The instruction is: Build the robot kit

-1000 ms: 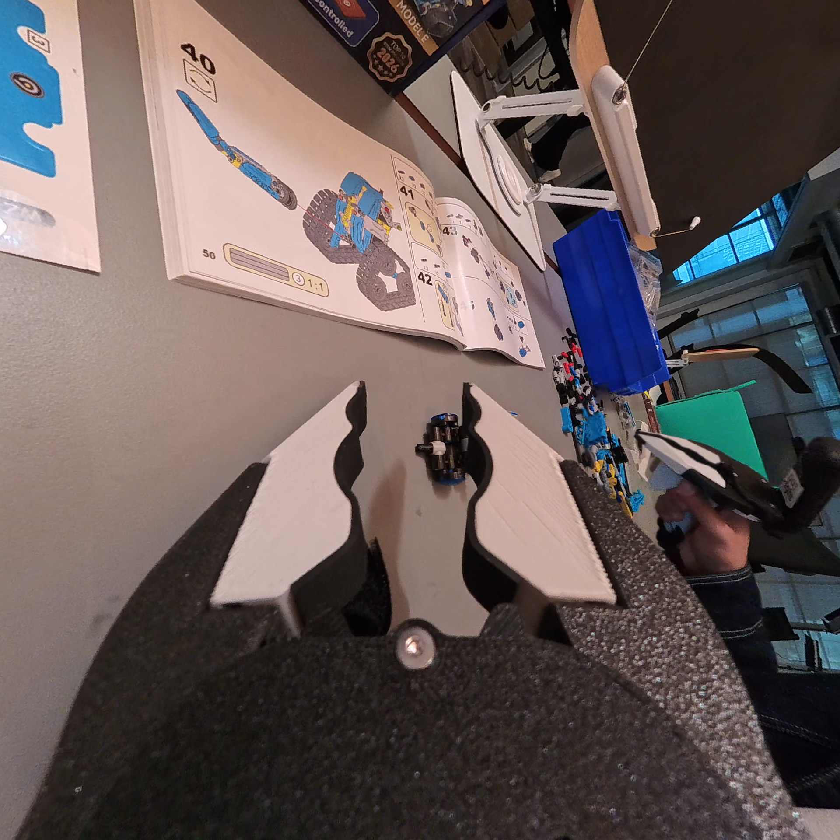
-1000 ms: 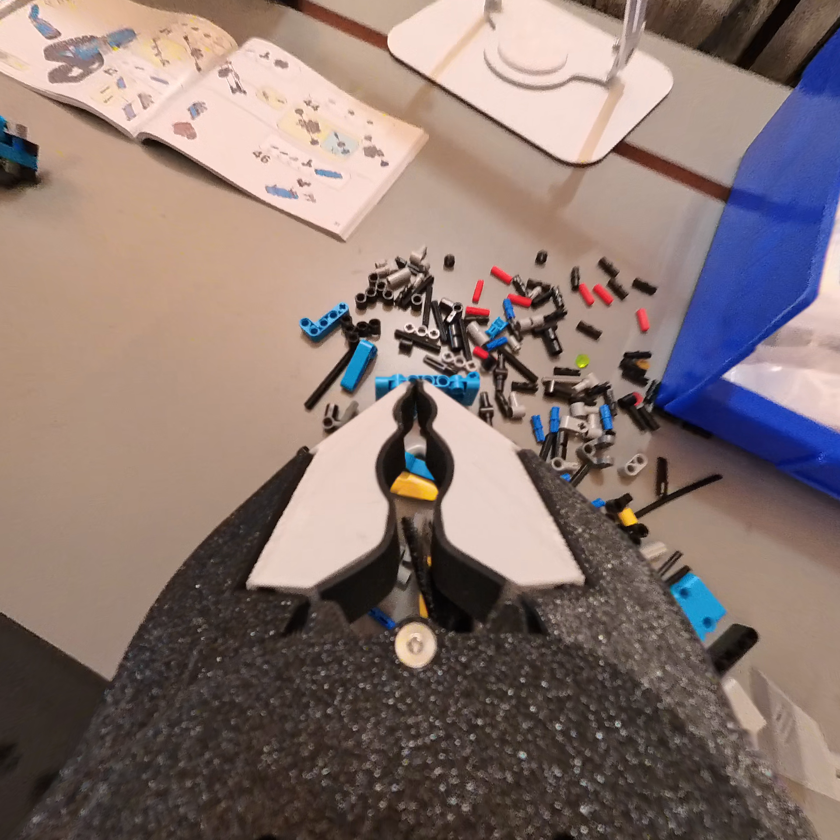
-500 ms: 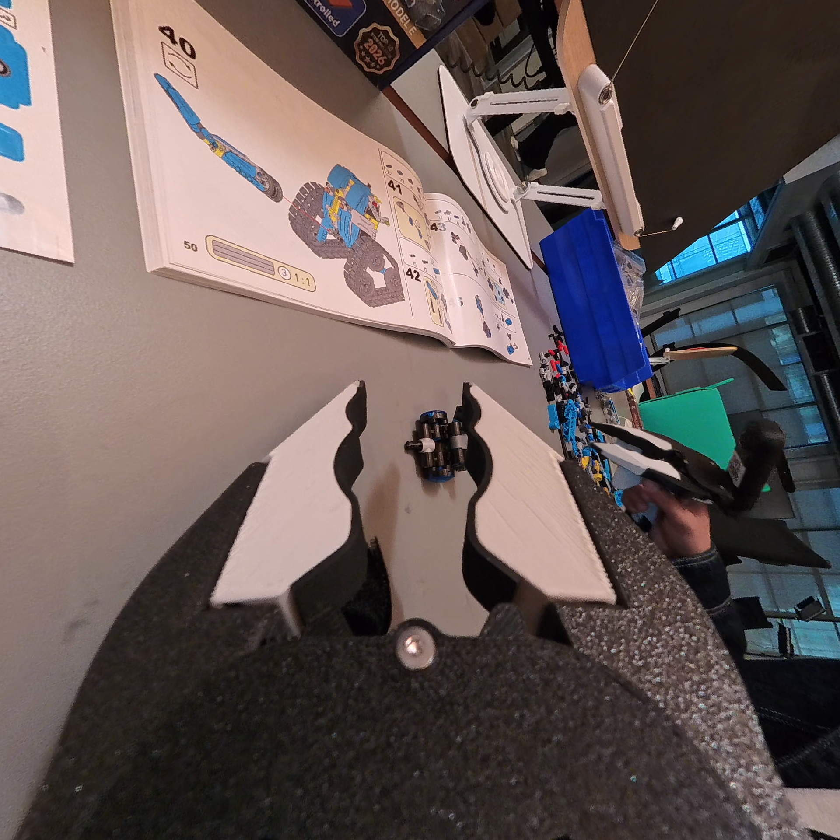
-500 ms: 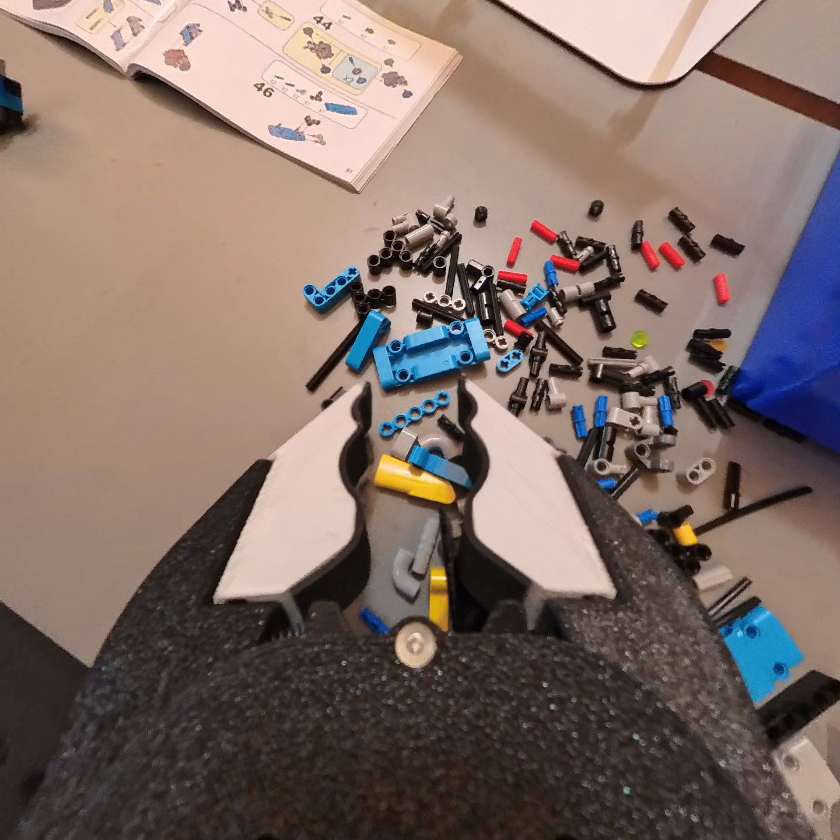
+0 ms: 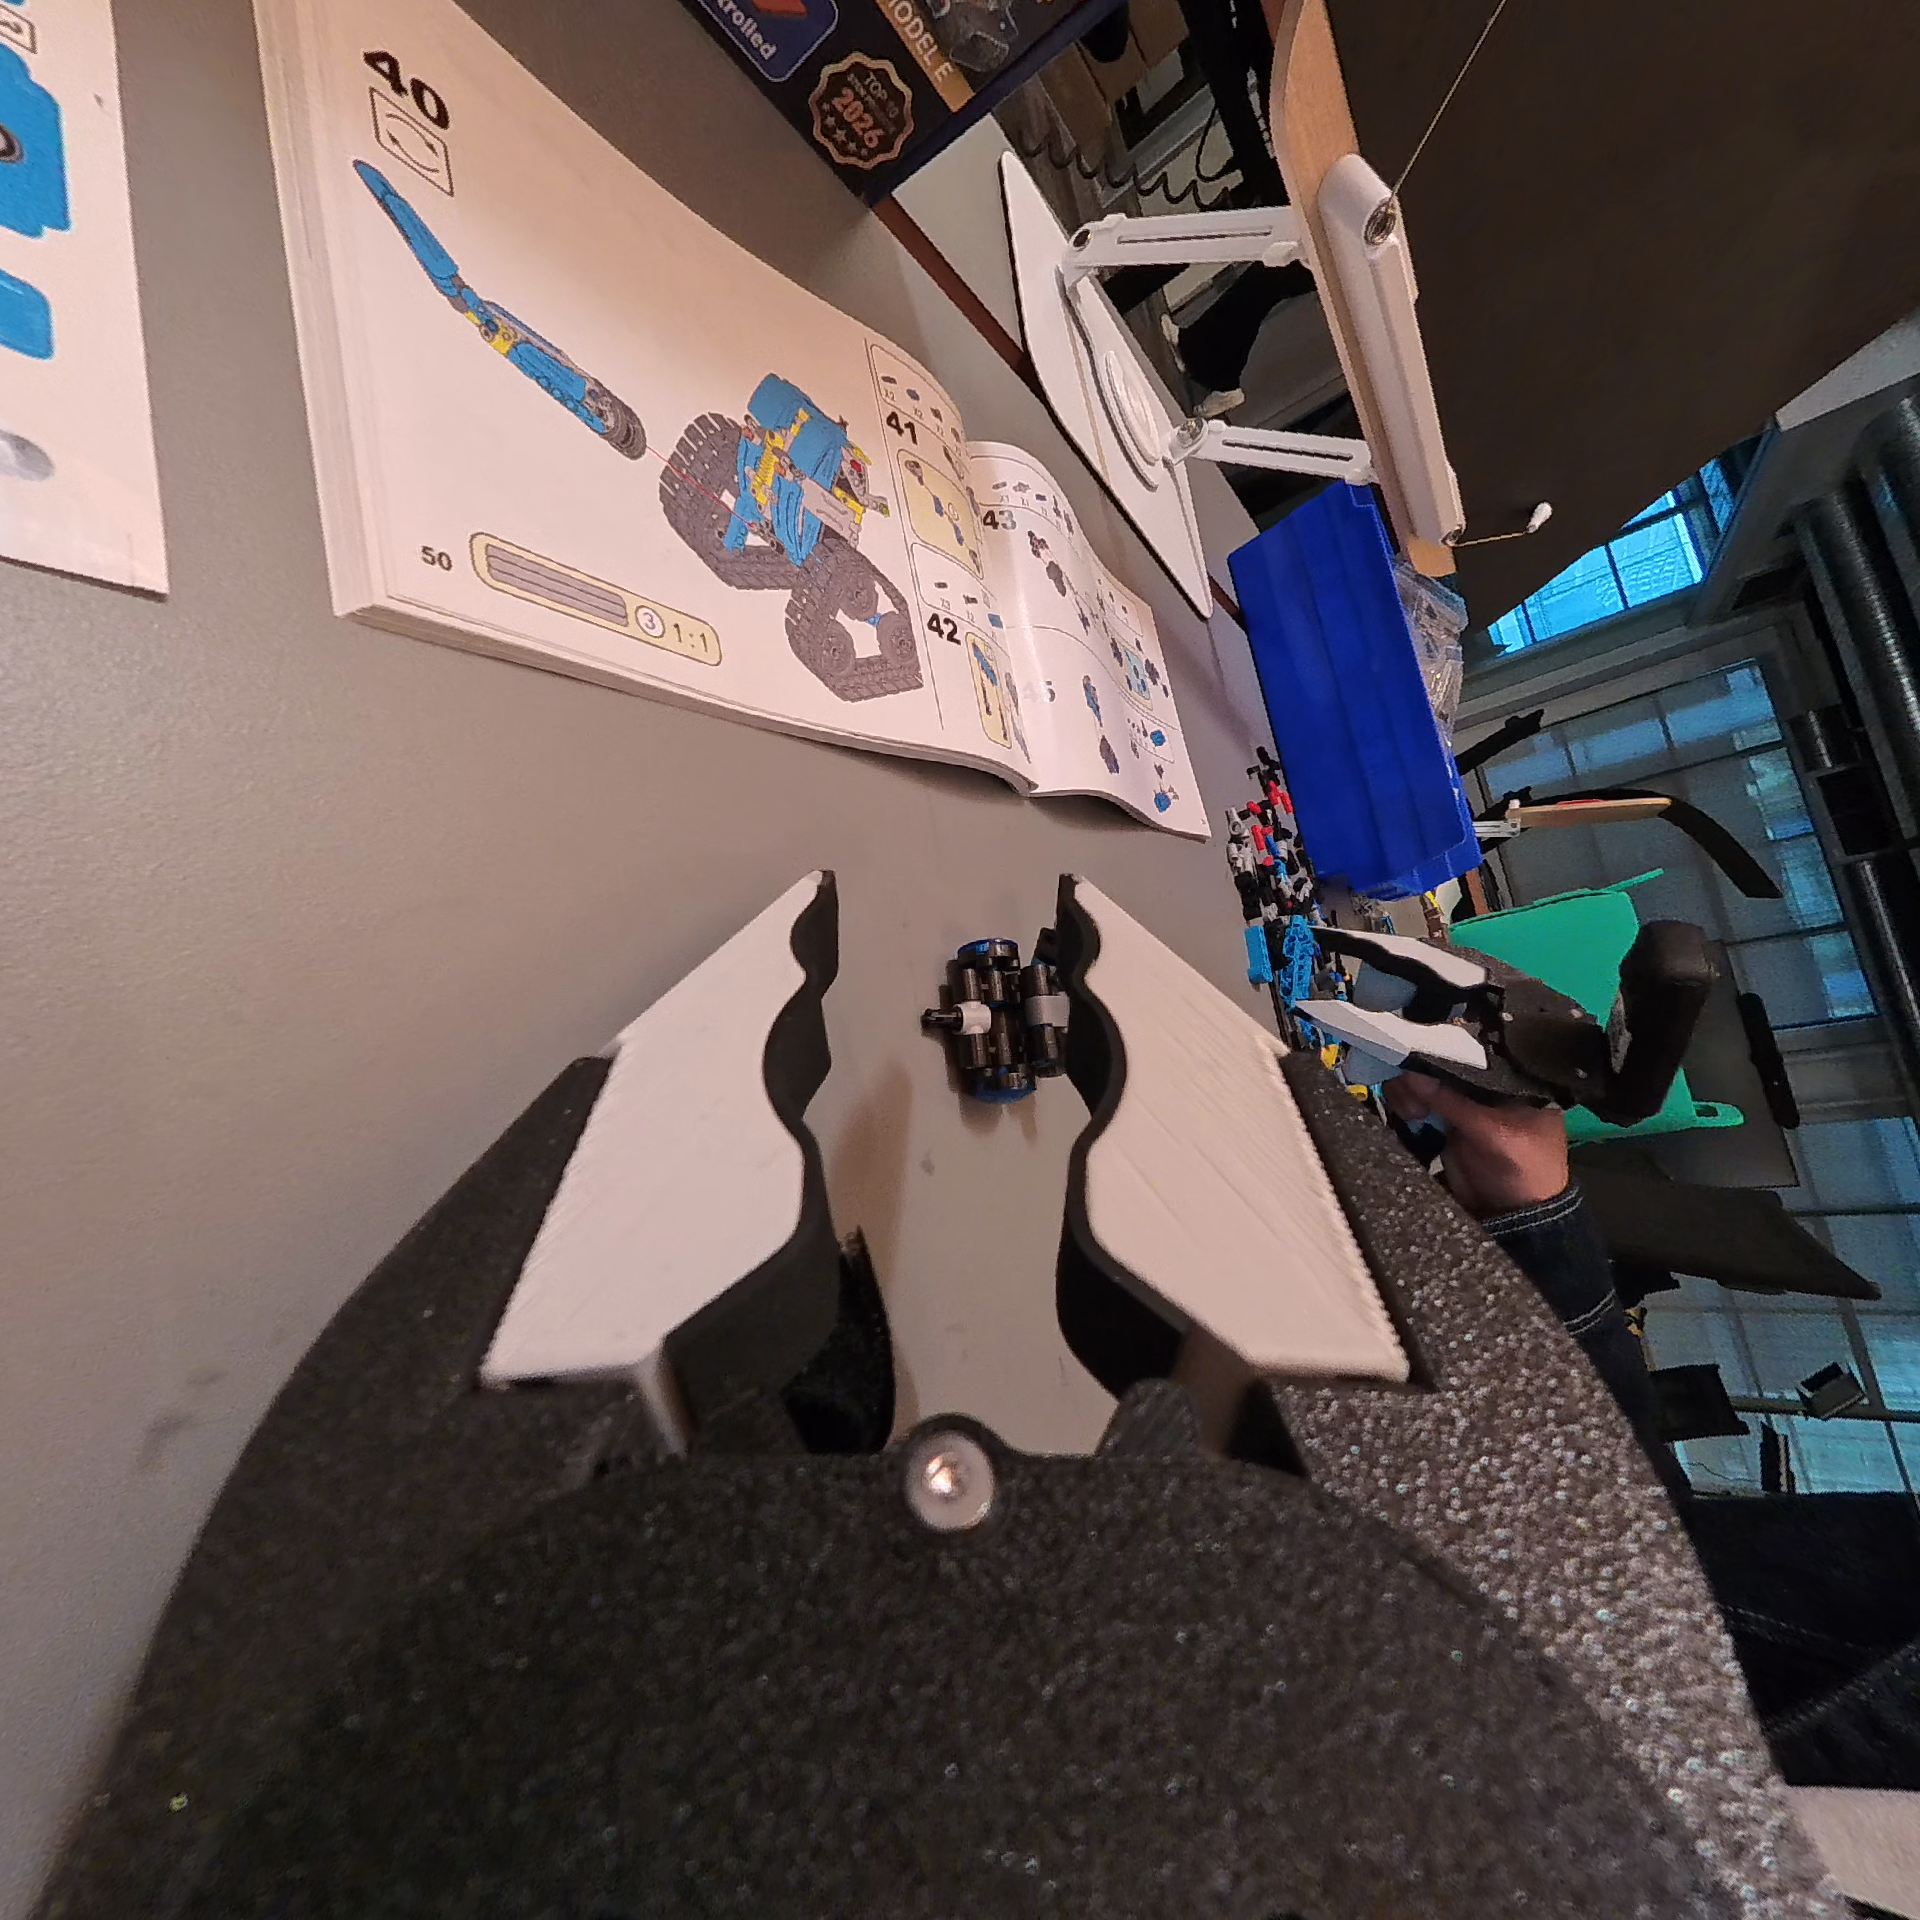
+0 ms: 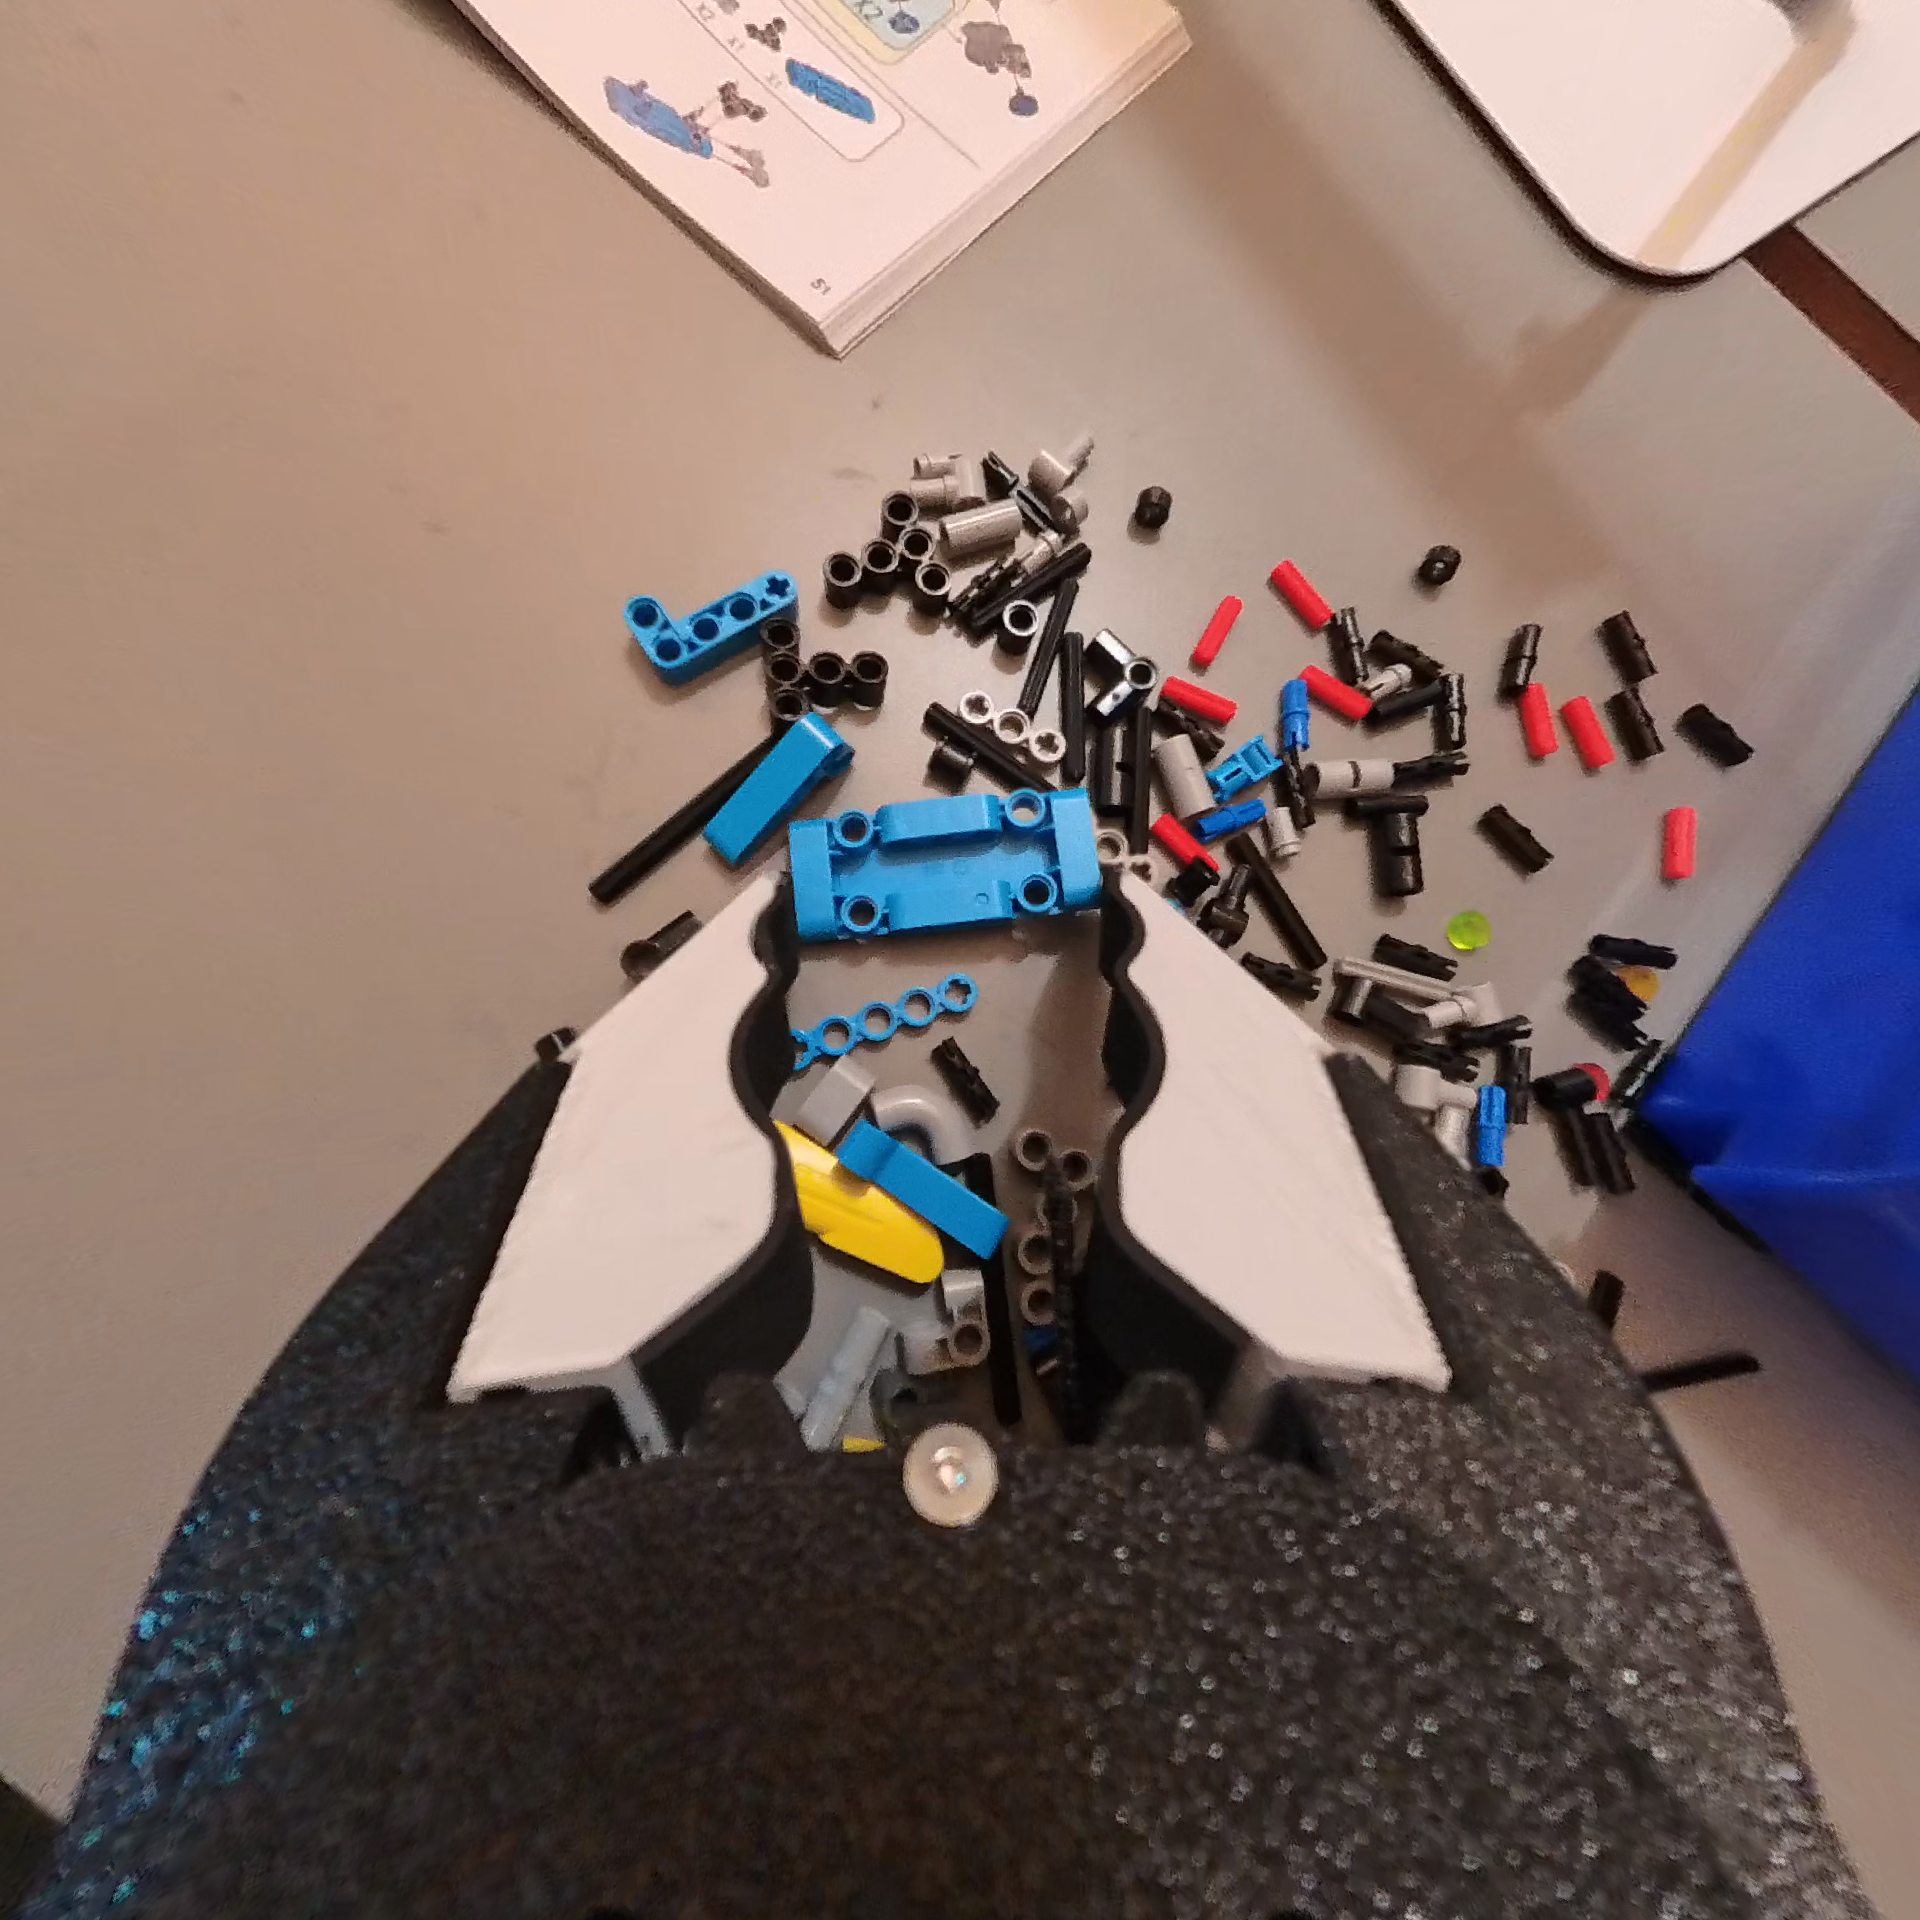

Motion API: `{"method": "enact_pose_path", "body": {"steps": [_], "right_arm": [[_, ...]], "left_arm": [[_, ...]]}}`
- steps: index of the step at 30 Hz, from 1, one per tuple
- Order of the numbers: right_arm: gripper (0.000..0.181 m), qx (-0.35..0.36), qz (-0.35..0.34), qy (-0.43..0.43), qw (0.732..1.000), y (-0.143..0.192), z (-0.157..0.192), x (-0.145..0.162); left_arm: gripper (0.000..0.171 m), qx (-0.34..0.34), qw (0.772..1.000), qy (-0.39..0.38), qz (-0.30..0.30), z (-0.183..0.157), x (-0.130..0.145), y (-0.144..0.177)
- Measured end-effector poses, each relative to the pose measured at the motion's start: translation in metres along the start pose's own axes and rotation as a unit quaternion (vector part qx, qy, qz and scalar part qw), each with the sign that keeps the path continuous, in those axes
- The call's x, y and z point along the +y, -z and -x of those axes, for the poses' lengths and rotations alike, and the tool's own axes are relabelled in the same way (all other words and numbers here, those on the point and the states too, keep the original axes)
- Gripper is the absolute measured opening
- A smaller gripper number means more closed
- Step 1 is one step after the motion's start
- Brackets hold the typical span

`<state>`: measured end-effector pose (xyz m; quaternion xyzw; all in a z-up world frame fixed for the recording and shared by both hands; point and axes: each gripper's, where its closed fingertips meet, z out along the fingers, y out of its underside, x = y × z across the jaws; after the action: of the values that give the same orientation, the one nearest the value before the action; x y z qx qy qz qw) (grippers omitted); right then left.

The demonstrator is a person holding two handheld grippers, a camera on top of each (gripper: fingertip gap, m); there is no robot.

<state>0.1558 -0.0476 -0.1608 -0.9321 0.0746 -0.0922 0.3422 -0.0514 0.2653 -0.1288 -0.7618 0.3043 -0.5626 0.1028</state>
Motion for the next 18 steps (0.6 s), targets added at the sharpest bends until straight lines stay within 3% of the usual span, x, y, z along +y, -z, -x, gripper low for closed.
{"method": "enact_pose_path", "body": {"steps": [4, 6, 9, 11, 13, 15, 18], "right_arm": [[0.058, 0.056, 0.004, 0.025, 0.998, 0.015, -0.011, -0.006], [0.058, 0.085, -0.023, 0.033, 0.996, 0.031, -0.009, -0.027], [0.058, -0.024, -0.070, 0.003, 0.997, 0.029, 0.060, -0.065], [0.058, -0.120, -0.053, -0.006, 0.991, 0.007, 0.127, -0.074], [0.058, -0.170, -0.049, 0.001, 0.984, -0.014, 0.181, -0.083], [0.058, -0.191, -0.037, 0.012, 0.981, -0.029, 0.213, -0.088], [0.058, -0.192, -0.028, 0.039, 0.980, -0.042, 0.228, -0.090]], "left_arm": [[0.042, 0.001, 1.000, 0.000, -0.001, 0.000, -0.001, 0.000], [0.042, 0.002, 1.000, 0.001, -0.001, 0.000, 0.000, 0.000], [0.042, 0.004, 1.000, 0.000, 0.000, -0.002, 0.000, -0.001], [0.042, 0.006, 1.000, -0.003, 0.002, -0.004, 0.000, -0.001], [0.042, 0.008, 1.000, -0.006, 0.001, -0.006, 0.000, -0.001], [0.042, 0.008, 1.000, -0.008, -0.001, -0.006, -0.001, 0.000], [0.042, 0.005, 1.000, -0.010, -0.001, -0.005, 0.000, 0.002]]}}
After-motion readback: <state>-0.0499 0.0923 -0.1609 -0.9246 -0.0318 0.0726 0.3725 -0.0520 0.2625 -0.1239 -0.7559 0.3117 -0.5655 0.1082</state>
